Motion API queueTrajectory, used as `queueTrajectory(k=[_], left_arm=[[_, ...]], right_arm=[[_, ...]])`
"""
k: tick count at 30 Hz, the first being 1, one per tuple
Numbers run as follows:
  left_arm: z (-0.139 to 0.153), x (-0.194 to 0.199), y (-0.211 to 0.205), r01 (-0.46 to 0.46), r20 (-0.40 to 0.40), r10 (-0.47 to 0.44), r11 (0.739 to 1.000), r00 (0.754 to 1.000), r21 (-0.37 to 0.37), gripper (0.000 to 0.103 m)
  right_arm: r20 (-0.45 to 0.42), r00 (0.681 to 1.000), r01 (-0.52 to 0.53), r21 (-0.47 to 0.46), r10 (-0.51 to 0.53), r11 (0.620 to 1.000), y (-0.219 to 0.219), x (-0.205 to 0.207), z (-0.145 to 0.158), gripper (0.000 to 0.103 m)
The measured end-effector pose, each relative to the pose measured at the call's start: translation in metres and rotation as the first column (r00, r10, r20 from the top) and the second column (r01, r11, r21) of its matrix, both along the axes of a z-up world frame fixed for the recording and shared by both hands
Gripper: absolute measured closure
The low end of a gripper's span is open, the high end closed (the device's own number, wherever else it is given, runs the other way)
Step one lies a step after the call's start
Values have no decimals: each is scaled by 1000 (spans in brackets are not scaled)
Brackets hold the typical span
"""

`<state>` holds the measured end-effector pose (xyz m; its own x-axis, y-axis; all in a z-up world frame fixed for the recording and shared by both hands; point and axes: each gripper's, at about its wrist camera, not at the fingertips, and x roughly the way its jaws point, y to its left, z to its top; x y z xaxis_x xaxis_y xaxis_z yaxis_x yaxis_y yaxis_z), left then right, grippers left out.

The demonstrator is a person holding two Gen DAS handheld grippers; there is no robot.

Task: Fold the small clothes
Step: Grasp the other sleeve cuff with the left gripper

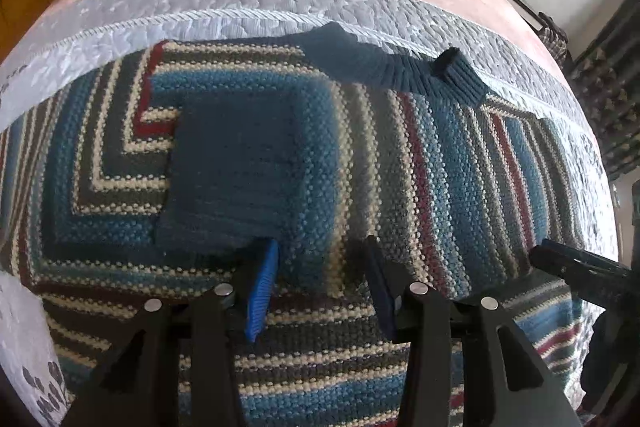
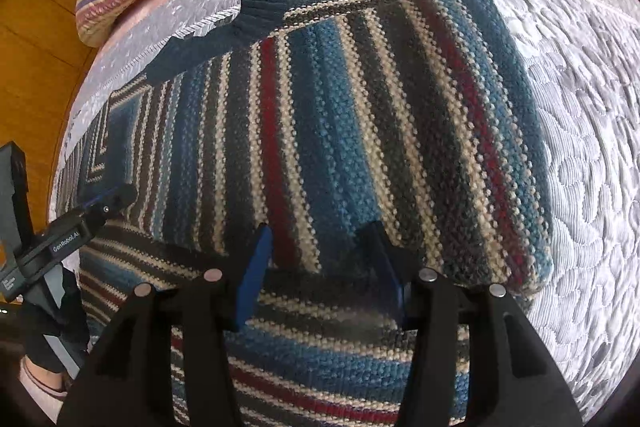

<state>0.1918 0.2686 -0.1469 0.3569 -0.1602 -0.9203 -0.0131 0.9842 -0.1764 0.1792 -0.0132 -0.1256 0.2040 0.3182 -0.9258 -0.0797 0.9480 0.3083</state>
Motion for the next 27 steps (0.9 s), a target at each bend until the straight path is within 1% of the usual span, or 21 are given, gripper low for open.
queueTrajectory(k=[3,5,7,9,10,13,15,17,18,20,21,22,23,25,27], left_arm=[[1,1,-3,-2,-2,2,1000,1000,13,56],[7,0,-3,-9,-2,9,1000,1000,3,56],[23,-10,6,-28,20,29,999,999,-38,56],[37,-21,20,-38,57,40,998,998,-47,55],[42,-27,28,-47,70,50,998,996,-43,52],[54,-51,69,-103,94,107,994,990,-45,48],[56,-67,102,-160,94,163,986,982,-43,41],[54,-79,135,-218,83,220,975,972,-34,41],[50,-88,160,-264,74,264,964,962,-18,41],[46,-100,192,-321,63,320,947,945,0,41],[42,-108,215,-366,56,365,931,929,3,41],[40,-113,230,-397,53,396,918,917,-1,41],[38,-121,251,-438,51,438,899,898,-7,41],[36,-132,280,-489,57,489,872,870,-16,41],[31,-143,310,-547,56,549,836,834,-53,41]], right_arm=[[-1,1000,-4,-25,4,1000,4,1,2,51],[-4,1000,2,-28,-2,1000,5,0,9,51],[22,1000,11,1,-11,1000,3,-5,26,51],[48,999,11,37,-13,999,1,-15,42,50],[57,998,5,48,-8,999,2,-20,49,48],[73,997,-23,41,20,999,10,-39,59,43],[69,997,-40,48,37,998,17,-52,59,42],[58,997,-51,56,48,997,25,-62,54,42],[53,997,-54,56,51,997,29,-64,52,42],[41,998,-58,47,56,997,39,-69,46,42],[34,998,-59,45,57,997,42,-72,42,42],[28,998,-58,49,56,997,45,-73,39,42],[20,998,-54,55,53,997,46,-74,37,42],[12,999,-48,49,48,998,49,-77,33,42],[10,999,-45,40,44,998,51,-77,31,42]])
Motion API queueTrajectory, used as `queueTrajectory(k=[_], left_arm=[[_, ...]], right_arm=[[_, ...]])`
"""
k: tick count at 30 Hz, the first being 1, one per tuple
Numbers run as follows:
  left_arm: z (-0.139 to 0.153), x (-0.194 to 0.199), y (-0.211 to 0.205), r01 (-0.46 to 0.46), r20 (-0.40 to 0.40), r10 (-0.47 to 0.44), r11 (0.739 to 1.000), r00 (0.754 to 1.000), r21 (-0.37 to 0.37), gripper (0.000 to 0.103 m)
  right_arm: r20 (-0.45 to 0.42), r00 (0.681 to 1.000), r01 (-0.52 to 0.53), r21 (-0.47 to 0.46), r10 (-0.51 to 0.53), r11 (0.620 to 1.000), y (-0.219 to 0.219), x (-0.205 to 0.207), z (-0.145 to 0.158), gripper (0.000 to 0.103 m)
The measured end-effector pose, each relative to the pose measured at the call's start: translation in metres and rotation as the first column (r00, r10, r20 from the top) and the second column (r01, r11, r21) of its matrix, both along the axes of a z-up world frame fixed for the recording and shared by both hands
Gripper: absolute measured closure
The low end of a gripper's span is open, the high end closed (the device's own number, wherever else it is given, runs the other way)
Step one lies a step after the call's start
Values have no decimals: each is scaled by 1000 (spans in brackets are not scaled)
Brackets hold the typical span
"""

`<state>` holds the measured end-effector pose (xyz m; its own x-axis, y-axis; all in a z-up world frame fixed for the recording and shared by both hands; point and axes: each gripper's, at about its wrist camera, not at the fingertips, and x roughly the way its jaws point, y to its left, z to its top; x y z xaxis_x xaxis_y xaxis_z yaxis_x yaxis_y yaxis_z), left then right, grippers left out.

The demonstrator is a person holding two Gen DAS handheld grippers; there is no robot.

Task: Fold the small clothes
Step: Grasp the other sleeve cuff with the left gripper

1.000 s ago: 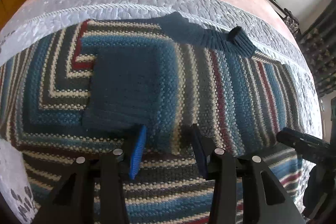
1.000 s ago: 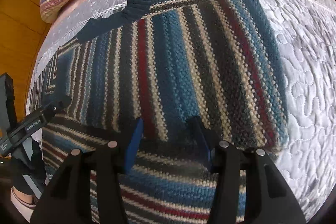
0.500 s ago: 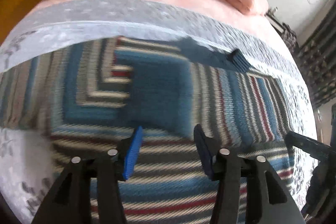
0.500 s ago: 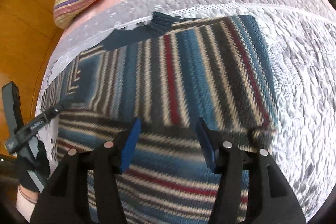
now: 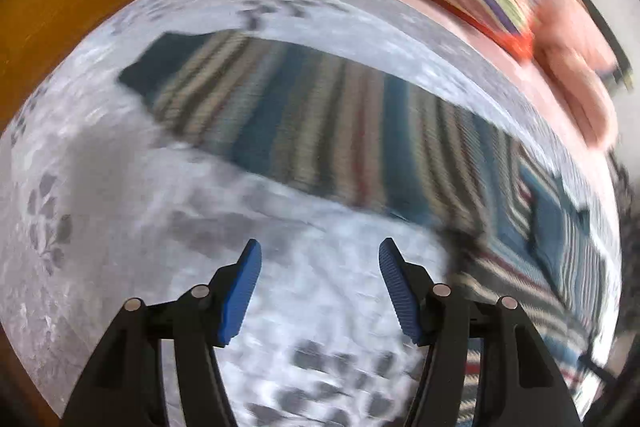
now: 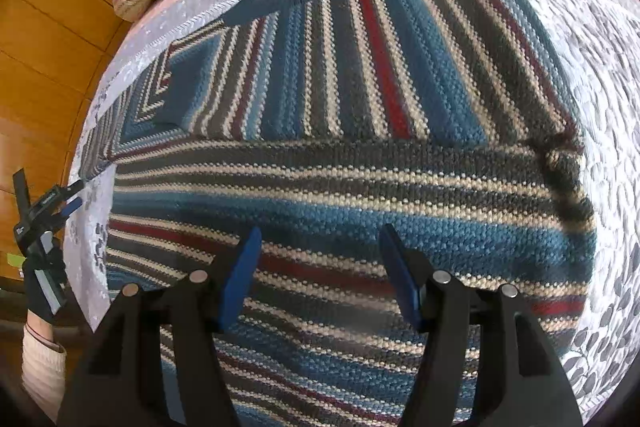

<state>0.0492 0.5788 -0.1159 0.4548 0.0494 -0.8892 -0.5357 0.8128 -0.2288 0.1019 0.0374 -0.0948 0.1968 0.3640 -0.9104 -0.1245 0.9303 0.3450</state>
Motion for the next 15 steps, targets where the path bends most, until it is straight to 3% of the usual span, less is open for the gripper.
queueTrajectory(k=[5,9,15], left_arm=[[-13,-18,59,-154,44,159,982,986,-107,41],[-23,-25,105,-268,71,285,945,956,-185,42],[-42,-21,152,-345,101,387,893,916,-290,42]], right_arm=[[-4,1000,-3,-12,3,1000,3,-2,-4,42],[-6,1000,-8,-27,8,1000,3,-3,-7,42],[-23,1000,18,-40,-19,999,-3,-3,-13,42]])
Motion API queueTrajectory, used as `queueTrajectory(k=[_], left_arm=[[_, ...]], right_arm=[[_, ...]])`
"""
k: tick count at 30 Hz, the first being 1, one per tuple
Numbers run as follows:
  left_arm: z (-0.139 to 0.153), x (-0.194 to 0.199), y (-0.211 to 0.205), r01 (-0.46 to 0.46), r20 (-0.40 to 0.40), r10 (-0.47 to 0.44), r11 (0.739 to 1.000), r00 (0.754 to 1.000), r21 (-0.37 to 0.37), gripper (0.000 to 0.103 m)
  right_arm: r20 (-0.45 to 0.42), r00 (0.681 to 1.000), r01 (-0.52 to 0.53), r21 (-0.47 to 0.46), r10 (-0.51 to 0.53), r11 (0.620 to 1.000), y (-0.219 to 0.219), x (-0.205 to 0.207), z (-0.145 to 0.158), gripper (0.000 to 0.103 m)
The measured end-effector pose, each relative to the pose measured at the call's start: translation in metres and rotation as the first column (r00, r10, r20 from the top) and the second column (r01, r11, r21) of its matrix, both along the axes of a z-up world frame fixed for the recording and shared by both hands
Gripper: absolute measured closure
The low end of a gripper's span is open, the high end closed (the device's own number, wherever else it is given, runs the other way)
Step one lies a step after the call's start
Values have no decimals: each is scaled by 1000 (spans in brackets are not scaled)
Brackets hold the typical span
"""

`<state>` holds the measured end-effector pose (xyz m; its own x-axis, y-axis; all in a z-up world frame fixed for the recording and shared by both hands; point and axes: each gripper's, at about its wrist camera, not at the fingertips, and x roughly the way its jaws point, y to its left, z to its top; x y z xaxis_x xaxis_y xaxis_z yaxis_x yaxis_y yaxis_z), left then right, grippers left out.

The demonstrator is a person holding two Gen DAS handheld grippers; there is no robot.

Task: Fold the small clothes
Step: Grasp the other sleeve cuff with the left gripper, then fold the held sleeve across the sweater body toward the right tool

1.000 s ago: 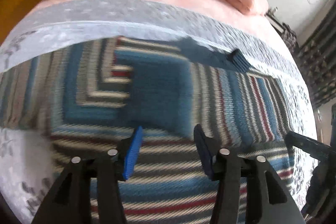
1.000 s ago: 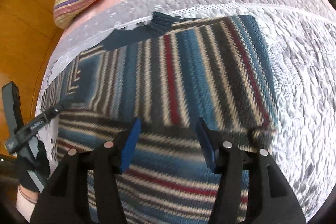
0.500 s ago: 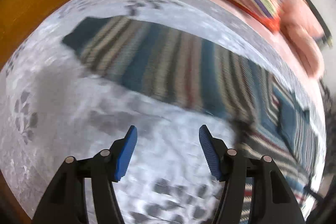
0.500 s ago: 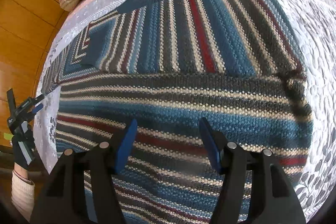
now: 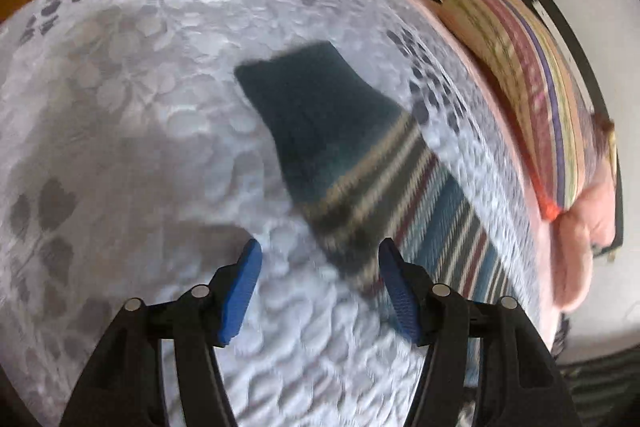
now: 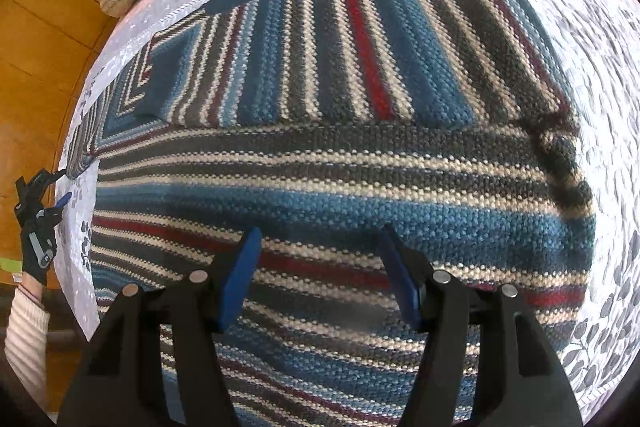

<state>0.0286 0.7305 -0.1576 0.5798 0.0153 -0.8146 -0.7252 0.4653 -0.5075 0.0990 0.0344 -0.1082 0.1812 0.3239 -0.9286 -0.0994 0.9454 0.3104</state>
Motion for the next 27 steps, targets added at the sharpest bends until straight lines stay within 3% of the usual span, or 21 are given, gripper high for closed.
queueTrajectory(k=[5,8,10,13,20,27], left_arm=[[-5,16,18,-25,0,25,1000,1000,10,43],[-6,22,25,-33,-8,33,999,999,22,59],[-6,29,29,-29,-24,30,999,999,35,79],[-2,32,31,-30,-21,31,999,999,45,90],[29,25,18,-5,69,-2,996,998,93,93],[82,35,-32,120,145,-151,973,978,198,93]], right_arm=[[-6,1000,-10,-28,10,1000,0,0,-3,42],[-8,1000,-11,-36,11,999,2,1,-3,42],[-8,1000,-14,-43,14,999,4,2,-3,42],[-6,1000,-19,-48,19,999,4,2,-3,42],[-3,1000,-16,-41,15,999,4,0,-2,42],[10,1000,-11,-21,11,1000,1,-5,4,42]])
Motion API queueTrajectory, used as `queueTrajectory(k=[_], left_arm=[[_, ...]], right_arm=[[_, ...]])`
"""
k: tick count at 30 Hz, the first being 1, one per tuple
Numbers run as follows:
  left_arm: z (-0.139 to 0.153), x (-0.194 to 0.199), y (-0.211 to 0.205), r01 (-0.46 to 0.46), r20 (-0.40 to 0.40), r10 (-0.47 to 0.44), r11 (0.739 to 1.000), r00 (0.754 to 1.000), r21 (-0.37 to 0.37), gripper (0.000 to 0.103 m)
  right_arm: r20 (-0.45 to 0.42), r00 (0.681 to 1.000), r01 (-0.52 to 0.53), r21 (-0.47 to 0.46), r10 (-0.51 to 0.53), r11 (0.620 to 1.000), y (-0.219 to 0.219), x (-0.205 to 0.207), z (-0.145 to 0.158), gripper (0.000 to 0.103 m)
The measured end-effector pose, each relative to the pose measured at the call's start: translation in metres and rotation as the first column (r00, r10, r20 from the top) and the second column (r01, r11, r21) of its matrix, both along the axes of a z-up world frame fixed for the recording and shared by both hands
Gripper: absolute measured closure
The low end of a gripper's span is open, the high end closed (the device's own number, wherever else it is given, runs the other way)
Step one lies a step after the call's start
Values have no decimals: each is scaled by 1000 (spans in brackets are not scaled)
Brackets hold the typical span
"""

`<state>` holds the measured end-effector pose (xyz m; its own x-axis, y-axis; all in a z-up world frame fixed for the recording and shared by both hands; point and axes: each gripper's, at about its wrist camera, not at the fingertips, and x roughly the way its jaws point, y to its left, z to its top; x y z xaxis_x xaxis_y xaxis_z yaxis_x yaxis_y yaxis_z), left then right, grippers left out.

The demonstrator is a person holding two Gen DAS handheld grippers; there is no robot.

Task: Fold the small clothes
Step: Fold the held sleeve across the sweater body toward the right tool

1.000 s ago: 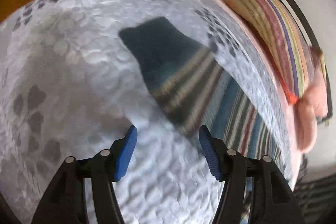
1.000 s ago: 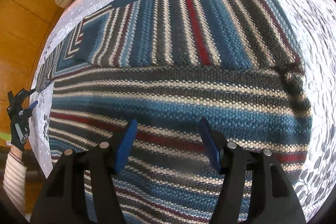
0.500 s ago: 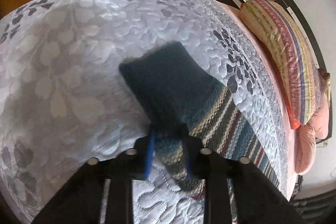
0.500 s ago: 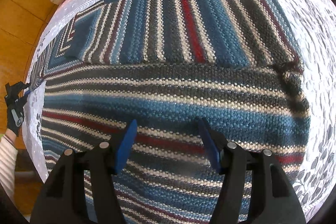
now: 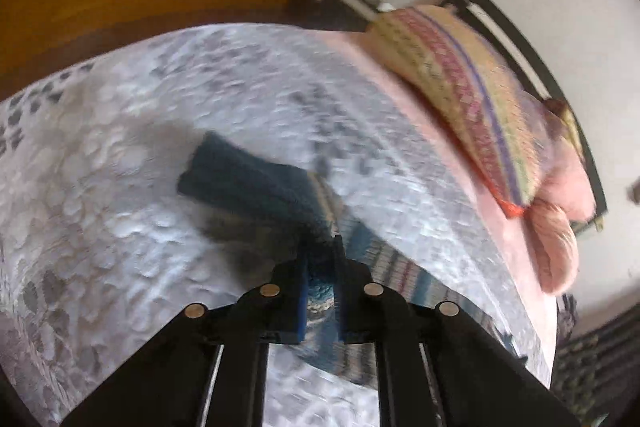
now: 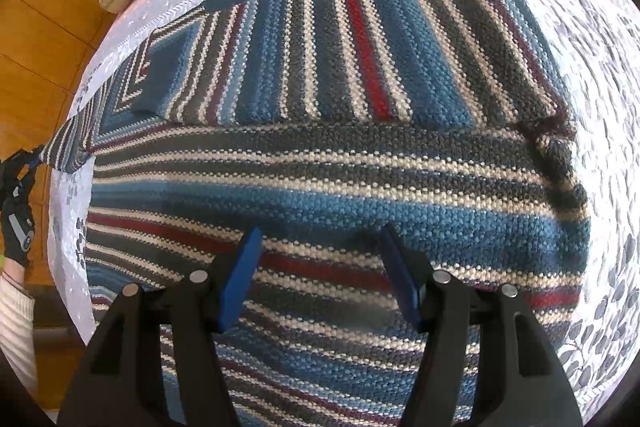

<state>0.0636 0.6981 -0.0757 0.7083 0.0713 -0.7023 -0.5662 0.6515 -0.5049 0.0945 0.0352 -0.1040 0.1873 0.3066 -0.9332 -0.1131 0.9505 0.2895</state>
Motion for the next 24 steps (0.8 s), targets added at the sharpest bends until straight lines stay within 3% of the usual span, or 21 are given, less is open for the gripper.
queueTrajectory(k=[10,20,24], left_arm=[[39,28,-104,198,44,-203,975,978,98,93],[48,60,-224,360,93,-369,928,925,100,93],[42,73,-266,401,110,-406,914,907,62,93]], right_arm=[[10,1000,22,-9,-22,1000,-14,-1,3,42],[10,1000,26,2,-26,1000,-21,-1,-4,42],[10,1000,29,16,-29,999,-26,-1,-5,42]])
